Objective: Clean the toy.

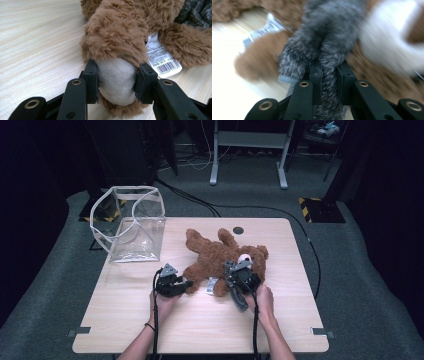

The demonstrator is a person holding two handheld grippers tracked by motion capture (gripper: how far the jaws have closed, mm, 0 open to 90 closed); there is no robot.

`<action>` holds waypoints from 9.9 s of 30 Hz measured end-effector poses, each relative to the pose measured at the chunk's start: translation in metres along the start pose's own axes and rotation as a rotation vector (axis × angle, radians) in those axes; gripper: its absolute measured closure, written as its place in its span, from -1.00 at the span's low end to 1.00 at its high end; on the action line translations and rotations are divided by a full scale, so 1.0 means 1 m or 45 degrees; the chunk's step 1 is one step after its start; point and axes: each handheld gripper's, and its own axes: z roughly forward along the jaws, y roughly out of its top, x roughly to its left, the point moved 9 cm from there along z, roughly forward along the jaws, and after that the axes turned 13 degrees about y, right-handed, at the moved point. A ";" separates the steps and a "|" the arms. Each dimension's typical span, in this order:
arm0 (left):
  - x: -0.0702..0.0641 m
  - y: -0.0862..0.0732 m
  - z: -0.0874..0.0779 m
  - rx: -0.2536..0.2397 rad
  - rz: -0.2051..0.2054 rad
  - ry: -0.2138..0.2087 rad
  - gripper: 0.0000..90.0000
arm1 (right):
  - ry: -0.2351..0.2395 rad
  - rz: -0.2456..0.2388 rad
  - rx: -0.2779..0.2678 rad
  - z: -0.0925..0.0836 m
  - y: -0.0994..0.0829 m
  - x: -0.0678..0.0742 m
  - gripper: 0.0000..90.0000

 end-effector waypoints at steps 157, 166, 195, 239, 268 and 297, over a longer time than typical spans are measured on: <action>-0.124 0.027 0.029 0.108 0.311 -0.042 -0.56 | -0.131 0.389 -0.230 -0.078 -0.047 -0.094 0.67; -0.124 0.025 0.040 0.142 0.324 0.018 -0.02 | -0.130 0.396 -0.221 -0.078 -0.048 -0.095 0.67; -0.098 0.112 -0.011 -0.179 0.271 -0.002 0.72 | -0.138 0.320 -0.311 -0.091 -0.021 -0.082 0.68; -0.121 0.122 -0.034 -0.164 0.178 -0.114 0.71 | -0.141 0.132 -0.233 -0.054 0.040 -0.019 0.71; -0.059 0.065 -0.039 -0.123 0.205 0.095 -0.29 | -0.085 0.143 -0.270 -0.038 0.046 -0.031 0.73; -0.004 0.070 -0.029 -0.190 -0.063 0.207 0.08 | -0.039 0.033 -0.319 -0.068 0.057 0.035 0.70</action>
